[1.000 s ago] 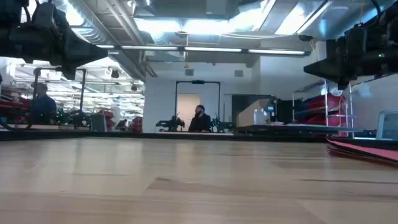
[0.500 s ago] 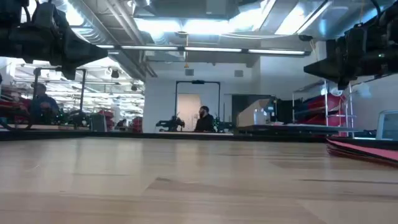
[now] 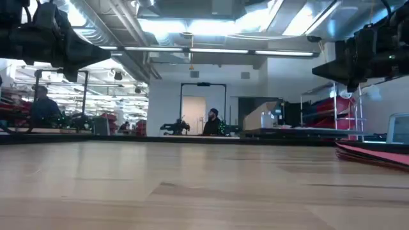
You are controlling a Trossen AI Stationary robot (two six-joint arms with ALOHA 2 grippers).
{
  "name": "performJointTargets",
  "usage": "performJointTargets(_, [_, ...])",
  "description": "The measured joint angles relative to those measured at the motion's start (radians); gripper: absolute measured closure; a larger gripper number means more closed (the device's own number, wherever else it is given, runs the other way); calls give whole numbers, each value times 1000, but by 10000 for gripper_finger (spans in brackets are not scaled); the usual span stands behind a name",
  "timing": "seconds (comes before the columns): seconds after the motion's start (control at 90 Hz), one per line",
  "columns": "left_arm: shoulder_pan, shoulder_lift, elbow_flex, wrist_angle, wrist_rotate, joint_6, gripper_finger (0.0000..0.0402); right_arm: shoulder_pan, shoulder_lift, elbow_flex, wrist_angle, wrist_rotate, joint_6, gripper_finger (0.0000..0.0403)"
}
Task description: Organize paper
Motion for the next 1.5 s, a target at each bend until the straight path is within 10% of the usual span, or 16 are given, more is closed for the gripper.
performJointTargets(0.933, [0, 0, 0, 0, 0, 0, 402, 0, 0, -1, 36, 7, -13, 403])
performJointTargets(1.5, [0, 0, 0, 0, 0, 0, 402, 1, 13, 32, 5, -317, 160, 403])
